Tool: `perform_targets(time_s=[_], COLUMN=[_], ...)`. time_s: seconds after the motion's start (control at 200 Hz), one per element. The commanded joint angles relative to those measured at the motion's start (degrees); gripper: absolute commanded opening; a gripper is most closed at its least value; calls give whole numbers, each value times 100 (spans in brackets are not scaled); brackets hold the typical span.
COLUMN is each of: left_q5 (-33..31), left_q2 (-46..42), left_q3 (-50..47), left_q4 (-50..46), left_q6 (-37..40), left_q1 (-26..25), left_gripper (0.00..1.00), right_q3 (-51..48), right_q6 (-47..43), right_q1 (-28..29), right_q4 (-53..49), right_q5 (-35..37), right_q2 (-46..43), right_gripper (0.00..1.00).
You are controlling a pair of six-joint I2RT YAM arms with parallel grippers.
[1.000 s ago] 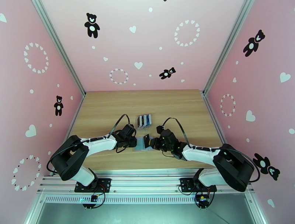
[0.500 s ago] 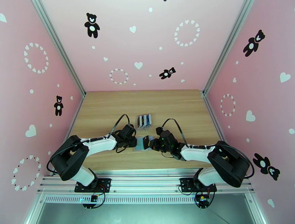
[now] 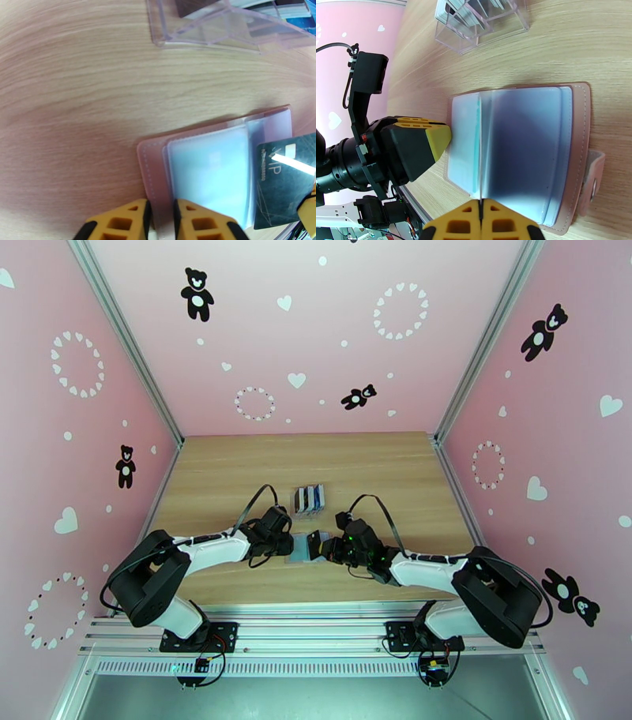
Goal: Put the credit cards into the card holder
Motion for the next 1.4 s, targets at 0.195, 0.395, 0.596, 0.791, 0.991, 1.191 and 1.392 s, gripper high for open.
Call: perform_targets(time_s=[0.195, 0.395, 0.596, 0.791, 0.991, 1.191, 1.392], left_q5=[-14, -9, -10, -2, -15, -18, -9], left_q2=[131, 138, 135, 123, 103, 90, 108], left_q3=[-199, -195, -187, -199, -191, -197, -208], left_q4=[-200, -188, -195, -192, -212, -227, -208], left_q6=[-46, -46, -44, -51, -46, -45, -46], left_q1=[-33, -31, -34, -34, -34, -34, -34], left_gripper=[26, 26, 26, 26, 26, 26, 26], right_q3=[2, 7, 3, 22, 42, 51, 44], right_q6=[-12, -11, -47, -41, 2, 15, -12], right_q1=[60, 78, 89, 122, 142, 149, 149], right_q4=[175, 67, -116, -86, 82, 127, 147], right_q5=[-88, -14, 74, 51, -10, -26, 27], right_q2=[140, -2, -196, -126, 63, 181, 251], right_gripper=[0, 0, 0, 0, 0, 0, 0])
